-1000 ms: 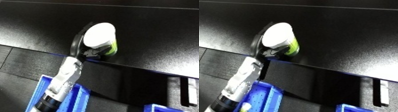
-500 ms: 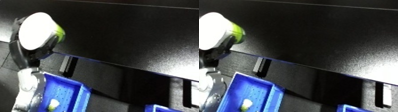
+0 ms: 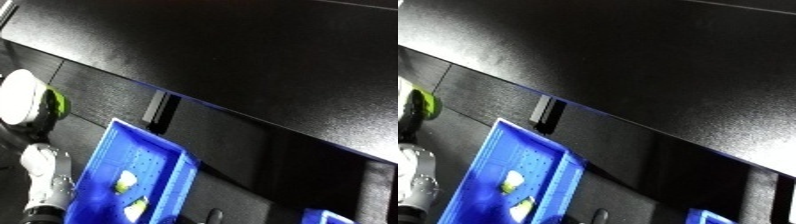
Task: Pick up the object and place it into the box
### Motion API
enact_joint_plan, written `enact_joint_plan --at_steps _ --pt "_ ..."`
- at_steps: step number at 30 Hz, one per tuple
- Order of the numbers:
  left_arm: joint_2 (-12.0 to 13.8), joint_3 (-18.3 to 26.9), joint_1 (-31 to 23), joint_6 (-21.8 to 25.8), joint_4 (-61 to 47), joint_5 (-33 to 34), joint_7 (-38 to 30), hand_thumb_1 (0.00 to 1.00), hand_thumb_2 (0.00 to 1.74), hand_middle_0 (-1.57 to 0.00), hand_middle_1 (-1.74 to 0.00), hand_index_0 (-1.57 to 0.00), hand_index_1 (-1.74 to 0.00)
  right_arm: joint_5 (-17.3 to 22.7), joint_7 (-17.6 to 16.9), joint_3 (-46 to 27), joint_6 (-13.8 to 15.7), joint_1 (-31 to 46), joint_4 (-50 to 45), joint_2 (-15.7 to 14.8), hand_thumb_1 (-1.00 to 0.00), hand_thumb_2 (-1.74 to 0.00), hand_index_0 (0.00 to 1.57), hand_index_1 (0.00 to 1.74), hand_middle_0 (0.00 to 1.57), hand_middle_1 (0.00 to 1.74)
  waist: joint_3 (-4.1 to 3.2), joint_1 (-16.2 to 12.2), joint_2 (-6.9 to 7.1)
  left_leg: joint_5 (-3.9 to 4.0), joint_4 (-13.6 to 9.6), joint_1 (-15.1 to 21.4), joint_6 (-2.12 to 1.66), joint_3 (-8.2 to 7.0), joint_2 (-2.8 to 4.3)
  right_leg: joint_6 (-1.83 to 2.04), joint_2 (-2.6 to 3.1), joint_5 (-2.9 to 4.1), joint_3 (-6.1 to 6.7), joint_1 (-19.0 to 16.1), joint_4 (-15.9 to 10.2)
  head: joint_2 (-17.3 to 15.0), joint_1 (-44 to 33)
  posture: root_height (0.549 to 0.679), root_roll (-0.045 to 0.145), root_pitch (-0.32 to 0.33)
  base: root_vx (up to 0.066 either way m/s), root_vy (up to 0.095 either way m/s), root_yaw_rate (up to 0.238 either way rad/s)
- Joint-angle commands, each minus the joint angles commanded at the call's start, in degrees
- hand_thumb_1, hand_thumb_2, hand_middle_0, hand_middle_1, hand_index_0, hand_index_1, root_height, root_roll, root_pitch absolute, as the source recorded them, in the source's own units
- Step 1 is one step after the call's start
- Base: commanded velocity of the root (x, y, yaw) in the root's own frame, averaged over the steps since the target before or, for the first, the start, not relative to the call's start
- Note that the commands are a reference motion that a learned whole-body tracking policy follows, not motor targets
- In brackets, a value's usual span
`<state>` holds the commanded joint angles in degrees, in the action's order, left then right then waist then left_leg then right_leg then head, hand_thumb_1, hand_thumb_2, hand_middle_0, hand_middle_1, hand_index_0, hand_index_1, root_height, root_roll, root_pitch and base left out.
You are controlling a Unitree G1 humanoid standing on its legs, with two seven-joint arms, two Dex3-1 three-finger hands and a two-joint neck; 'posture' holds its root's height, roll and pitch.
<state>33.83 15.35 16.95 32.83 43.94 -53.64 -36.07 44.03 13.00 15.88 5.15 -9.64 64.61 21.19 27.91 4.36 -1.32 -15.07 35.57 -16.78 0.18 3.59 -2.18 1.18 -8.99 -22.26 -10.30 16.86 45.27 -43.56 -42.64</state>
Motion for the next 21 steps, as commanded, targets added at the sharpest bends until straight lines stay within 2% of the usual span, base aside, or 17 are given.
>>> enact_joint_plan --at_steps 5,12,17,21 --pt "0.38 1.64 -0.28 -1.64 8.35 -5.29 2.97 1.0 1.74 -1.57 -1.74 -1.57 -1.74 -0.85 0.11 0.68 0.01 -0.58 0.41 -0.4 0.0 0.0 0.0 0.0 0.0 0.0 0.19 0.15 1.01 0.97 -1.31 -0.11 -0.12 0.21 0.45 -0.18 0.47 -0.53 -0.5 -0.63 -0.39 -0.41 -4.85 0.637 0.056 -0.074 -0.038 0.034 0.072" --pt "1.3 2.59 0.43 -3.89 16.74 -11.94 9.38 1.0 1.74 -1.57 -1.74 -1.57 -1.74 -2.48 0.91 1.22 0.18 -0.57 1.16 -0.37 0.0 0.0 0.0 0.0 0.0 0.0 0.73 -0.05 2.99 2.1 -2.93 -0.17 -0.48 0.33 1.38 -0.45 1.32 -0.87 -1.06 -1.38 -1.14 0.69 -8.88 0.638 0.049 -0.073 -0.036 0.044 0.058" --pt "2.05 2.05 1.82 -6.72 20.54 -15.61 14.39 0.75 1.3 -1.18 -1.3 -1.18 -1.3 -3.4 2.11 1.5 0.32 -0.38 1.86 -0.4 0.0 0.0 0.0 0.0 0.0 0.0 1.2 -0.12 4.46 2.44 -3.52 -0.42 -0.59 0.31 1.99 -0.49 1.76 -0.85 -1.52 -1.49 -1.45 1.54 -9.16 0.638 0.042 -0.071 -0.023 0.038 0.06" --pt "2.39 1.81 2.61 -8.88 22.99 -17.27 16.59 0.55 0.96 -0.86 -0.96 -0.86 -0.96 -3.47 2.76 1.57 0.47 -0.31 2.23 -0.55 0.0 0.0 0.0 0.0 0.0 0.0 1.45 -0.05 5.29 2.65 -4.14 -0.43 -0.75 0.33 2.14 -0.45 1.92 -0.75 -1.74 -1.75 -2.03 2.83 -8.76 0.639 0.04 -0.069 -0.001 0.024 0.057"
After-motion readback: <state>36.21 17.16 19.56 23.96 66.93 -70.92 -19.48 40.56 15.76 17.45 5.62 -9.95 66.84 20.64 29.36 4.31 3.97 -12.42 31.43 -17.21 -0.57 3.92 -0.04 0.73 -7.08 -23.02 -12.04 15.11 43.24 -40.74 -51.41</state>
